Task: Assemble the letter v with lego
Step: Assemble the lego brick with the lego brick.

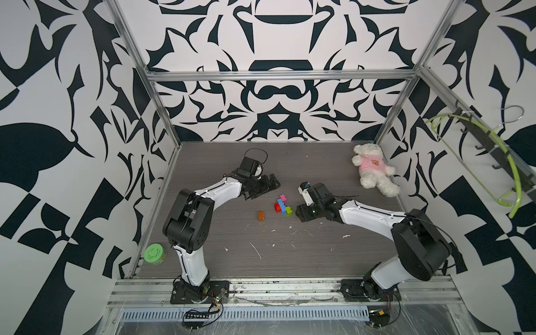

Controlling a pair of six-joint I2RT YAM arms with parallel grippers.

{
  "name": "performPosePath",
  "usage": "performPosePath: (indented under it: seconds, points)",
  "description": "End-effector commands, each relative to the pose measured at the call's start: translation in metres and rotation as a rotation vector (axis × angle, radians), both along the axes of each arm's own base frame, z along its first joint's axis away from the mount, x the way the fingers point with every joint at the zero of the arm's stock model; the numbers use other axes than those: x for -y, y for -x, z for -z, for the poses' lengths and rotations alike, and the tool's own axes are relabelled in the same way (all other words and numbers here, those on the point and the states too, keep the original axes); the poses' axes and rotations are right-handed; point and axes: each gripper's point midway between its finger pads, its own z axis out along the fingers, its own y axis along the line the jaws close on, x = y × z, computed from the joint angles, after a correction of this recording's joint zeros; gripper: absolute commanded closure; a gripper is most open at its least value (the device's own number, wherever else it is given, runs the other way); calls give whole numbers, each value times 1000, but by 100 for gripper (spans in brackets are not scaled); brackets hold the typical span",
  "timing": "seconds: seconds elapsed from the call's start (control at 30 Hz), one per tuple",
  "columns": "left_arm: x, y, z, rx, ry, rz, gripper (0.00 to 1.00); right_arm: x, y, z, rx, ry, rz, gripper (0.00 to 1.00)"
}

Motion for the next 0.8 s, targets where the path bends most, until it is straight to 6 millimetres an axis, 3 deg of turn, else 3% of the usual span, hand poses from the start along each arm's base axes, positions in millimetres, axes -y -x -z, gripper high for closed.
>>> performPosePath:
  seconds: [0.0, 0.47, 0.77]
  points:
    - [11, 6, 12, -40, 28, 22, 0, -16, -2, -10, 13, -88, -28, 36]
    - [19, 12, 21, -71, 46, 36, 0, -27, -9, 1, -22, -106, -27, 37]
    - [19, 13, 22, -77, 45, 39, 0, -35, -14, -5, -4, -92, -27, 36]
